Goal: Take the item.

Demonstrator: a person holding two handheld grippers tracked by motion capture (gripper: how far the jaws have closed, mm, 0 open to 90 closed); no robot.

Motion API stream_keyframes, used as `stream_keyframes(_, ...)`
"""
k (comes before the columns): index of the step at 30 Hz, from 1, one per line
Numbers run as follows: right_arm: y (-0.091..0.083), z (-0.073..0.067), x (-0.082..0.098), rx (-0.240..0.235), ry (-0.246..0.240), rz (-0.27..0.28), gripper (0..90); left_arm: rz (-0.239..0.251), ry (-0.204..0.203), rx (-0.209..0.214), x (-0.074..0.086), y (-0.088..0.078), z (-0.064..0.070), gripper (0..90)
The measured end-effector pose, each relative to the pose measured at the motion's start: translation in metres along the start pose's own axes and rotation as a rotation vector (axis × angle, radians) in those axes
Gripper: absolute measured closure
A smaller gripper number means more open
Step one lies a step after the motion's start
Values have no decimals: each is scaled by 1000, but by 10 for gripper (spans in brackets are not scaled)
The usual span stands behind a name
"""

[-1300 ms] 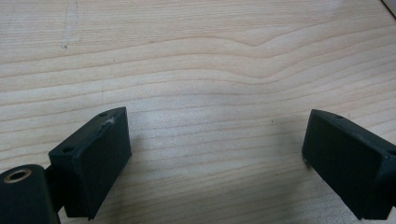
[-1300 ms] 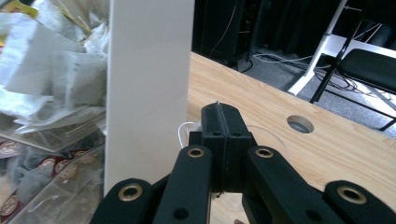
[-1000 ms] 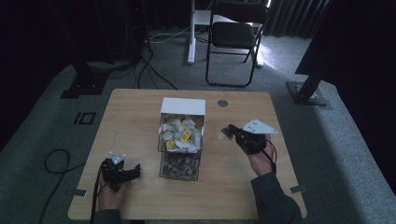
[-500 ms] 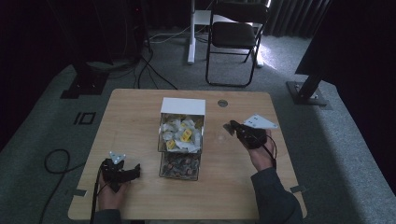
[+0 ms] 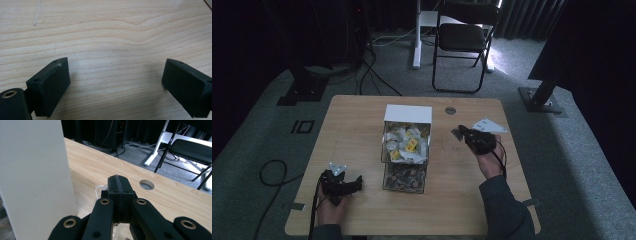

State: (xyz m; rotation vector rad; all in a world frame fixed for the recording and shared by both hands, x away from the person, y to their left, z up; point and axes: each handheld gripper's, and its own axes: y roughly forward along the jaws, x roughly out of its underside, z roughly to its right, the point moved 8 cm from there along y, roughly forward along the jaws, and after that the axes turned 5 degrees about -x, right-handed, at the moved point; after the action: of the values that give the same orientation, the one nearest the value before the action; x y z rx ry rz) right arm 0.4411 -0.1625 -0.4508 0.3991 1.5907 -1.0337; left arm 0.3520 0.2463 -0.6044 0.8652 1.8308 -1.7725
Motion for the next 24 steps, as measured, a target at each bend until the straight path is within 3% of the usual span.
stream_keyframes(24, 31, 3, 8, 21, -4, -67, 900, 0, 0, 0, 0, 0, 0, 84)
